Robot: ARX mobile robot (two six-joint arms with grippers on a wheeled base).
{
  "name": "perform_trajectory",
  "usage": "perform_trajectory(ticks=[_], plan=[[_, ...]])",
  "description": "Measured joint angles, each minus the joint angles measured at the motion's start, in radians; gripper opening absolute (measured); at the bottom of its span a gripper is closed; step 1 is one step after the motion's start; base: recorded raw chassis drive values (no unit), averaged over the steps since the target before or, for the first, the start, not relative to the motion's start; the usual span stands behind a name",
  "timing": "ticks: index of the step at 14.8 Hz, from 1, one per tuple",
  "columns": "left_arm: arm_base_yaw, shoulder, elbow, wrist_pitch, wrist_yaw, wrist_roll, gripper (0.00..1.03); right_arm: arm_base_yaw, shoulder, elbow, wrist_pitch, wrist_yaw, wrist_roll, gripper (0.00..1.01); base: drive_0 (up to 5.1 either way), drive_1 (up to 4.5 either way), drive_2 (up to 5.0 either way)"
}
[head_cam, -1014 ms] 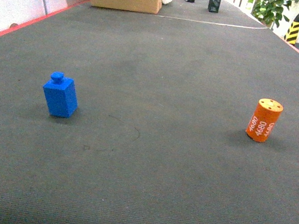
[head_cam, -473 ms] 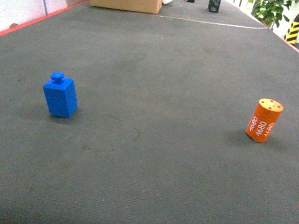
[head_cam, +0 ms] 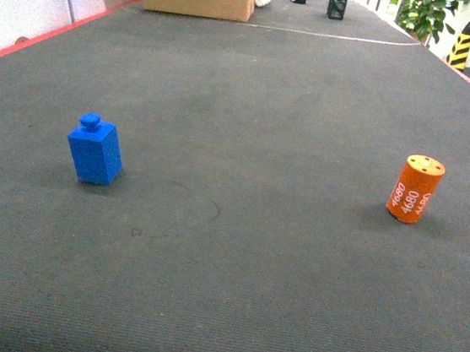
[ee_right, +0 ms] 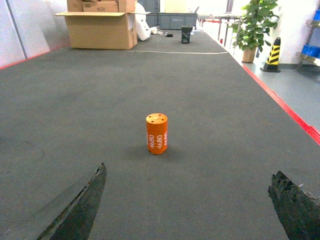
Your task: Sort blue parts and orange caps into right shelf containers
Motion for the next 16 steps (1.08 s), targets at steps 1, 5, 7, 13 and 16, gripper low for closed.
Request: perform_trajectory(ticks=[1,5,7,13,16], plan=[[0.000,-0.008,0.013,-0.063,0.006,0.003,0.98,0.000,0.000,0.000,0.000,0.000,0.000,0.98,0.0,0.00,0.0],[-0.031,0.093,0.085,-0.224,0.036,0.038,0.98,0.000,0.000,0.000,0.000,0.000,0.000,0.98,0.0,0.00,0.0],[-0.036,0.154,0.085,-0.160,0.027,0.038,0.98,0.000,0.000,0.000,0.000,0.000,0.000,0.98,0.0,0.00,0.0],[0.018,0.496,0.167,0.136,0.061,0.042,0.98,0.000,0.000,0.000,0.000,0.000,0.000,0.98,0.0,0.00,0.0],[0.023,0.649,0.223,0.229,0.076,0.054,0.98,0.000,0.000,0.000,0.000,0.000,0.000,0.98,0.0,0.00,0.0]])
